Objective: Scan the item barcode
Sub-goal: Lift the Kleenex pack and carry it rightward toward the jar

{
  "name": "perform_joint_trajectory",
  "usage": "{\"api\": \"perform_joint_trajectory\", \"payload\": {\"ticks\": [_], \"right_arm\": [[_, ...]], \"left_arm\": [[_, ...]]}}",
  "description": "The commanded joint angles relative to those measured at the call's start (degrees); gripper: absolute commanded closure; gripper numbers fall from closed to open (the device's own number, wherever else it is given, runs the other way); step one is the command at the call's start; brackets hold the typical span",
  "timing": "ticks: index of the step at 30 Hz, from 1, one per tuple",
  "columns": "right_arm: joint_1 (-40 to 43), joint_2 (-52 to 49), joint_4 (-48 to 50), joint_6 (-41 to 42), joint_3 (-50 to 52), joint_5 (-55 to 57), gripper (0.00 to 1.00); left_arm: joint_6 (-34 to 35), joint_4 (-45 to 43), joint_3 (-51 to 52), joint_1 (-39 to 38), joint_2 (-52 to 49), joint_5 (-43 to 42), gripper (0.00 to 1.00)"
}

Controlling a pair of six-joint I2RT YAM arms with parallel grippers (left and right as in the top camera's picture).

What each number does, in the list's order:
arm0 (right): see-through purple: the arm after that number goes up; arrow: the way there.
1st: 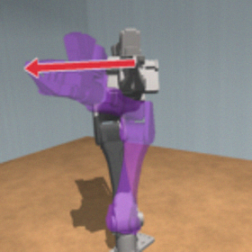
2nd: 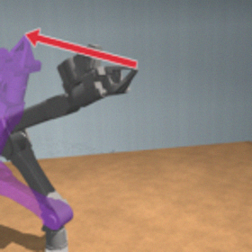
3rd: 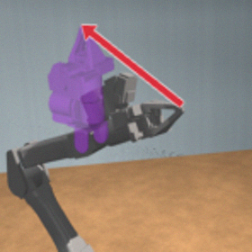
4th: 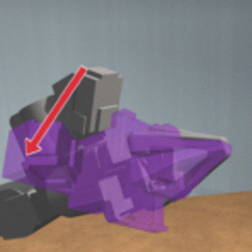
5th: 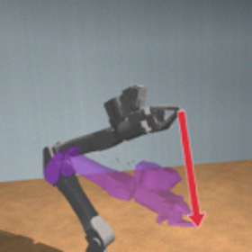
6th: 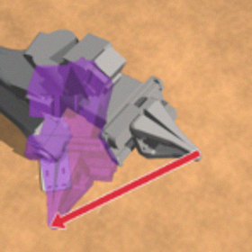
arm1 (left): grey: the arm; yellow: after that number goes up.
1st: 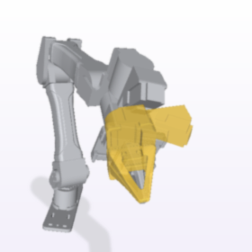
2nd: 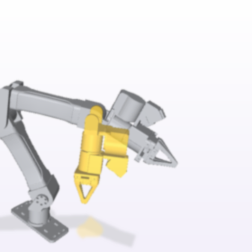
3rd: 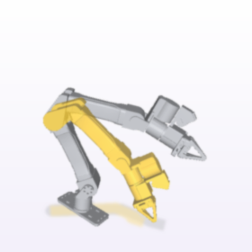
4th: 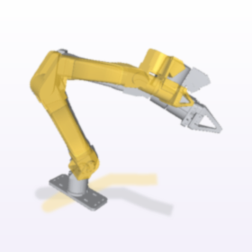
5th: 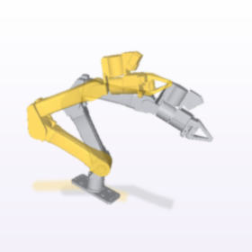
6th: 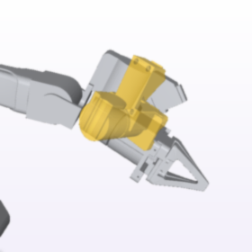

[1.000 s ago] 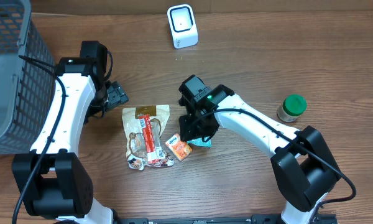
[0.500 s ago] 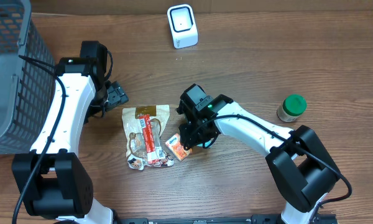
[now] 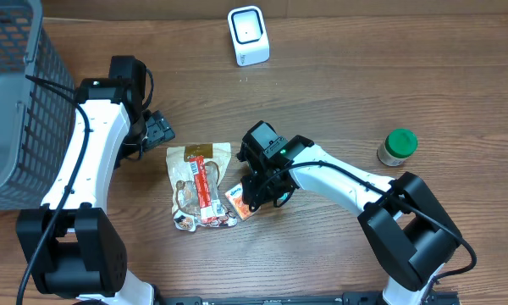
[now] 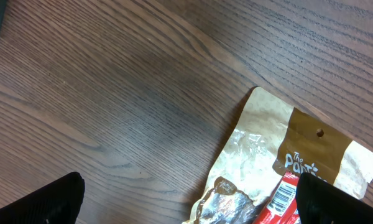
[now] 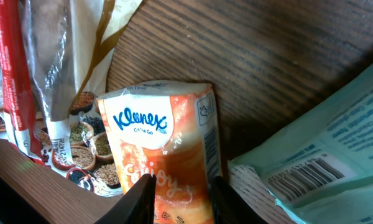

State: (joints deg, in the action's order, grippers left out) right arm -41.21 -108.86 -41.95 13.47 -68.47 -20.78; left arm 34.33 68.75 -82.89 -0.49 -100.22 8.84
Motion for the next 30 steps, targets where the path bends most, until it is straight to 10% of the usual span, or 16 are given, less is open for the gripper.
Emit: {"api": "perform_joint_trajectory", "payload": {"ticks": [1,9,17,30], "right_arm": [[-1.1,1.4,0.5,0.0,1.4,-0.5,0.69],[-1.3,1.4,0.7,0.0,1.6,-0.4,0.96],[0.1,2.7,-6.4,-0.5,-5.5,0.7,0.96],[0.1,5.6,-17.4,0.0,-11.5,44.9,0.96]], "left_arm": [[0.2,0.0,-0.8,0.1,0.2,0.3,0.0],[0.2,0.0,-0.8,0.1,0.2,0.3,0.0],[0.2,0.0,-0.8,0.1,0.2,0.3,0.0],[0.2,0.0,-0.8,0.1,0.2,0.3,0.0]]}}
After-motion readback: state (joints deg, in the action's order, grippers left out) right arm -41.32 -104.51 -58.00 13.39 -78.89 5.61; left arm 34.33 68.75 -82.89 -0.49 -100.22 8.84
